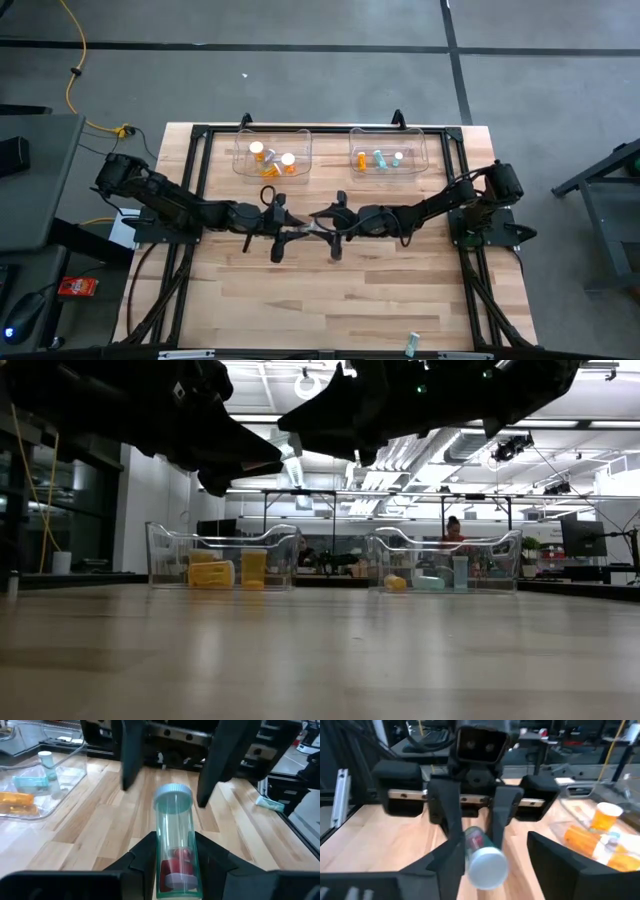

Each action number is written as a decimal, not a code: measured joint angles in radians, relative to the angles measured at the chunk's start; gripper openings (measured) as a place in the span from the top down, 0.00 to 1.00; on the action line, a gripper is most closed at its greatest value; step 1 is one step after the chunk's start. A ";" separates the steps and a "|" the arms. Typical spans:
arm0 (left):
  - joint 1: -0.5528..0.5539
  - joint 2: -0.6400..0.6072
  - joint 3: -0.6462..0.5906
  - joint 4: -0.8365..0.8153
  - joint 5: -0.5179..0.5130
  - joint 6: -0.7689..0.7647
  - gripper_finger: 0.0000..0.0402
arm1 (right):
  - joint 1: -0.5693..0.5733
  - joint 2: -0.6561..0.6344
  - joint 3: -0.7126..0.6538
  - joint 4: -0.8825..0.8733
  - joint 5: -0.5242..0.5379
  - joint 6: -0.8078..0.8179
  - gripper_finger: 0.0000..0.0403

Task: Pick and place medicine bottles into bin by pill shape (circle, oval)
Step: Put the blue capsule bottle into the left transparent bin

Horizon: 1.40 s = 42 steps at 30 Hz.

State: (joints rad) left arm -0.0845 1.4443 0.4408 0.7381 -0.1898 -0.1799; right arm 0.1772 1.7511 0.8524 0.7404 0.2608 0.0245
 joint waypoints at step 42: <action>0.722 -0.027 0.269 -1.037 -0.086 -0.158 0.73 | 0.000 -0.023 0.000 -0.038 0.017 -0.022 0.38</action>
State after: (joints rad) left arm 0.6376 1.4176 0.7097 -0.2990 -0.2762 -0.3374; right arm 0.1772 1.7279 0.8528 0.7023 0.2779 0.0029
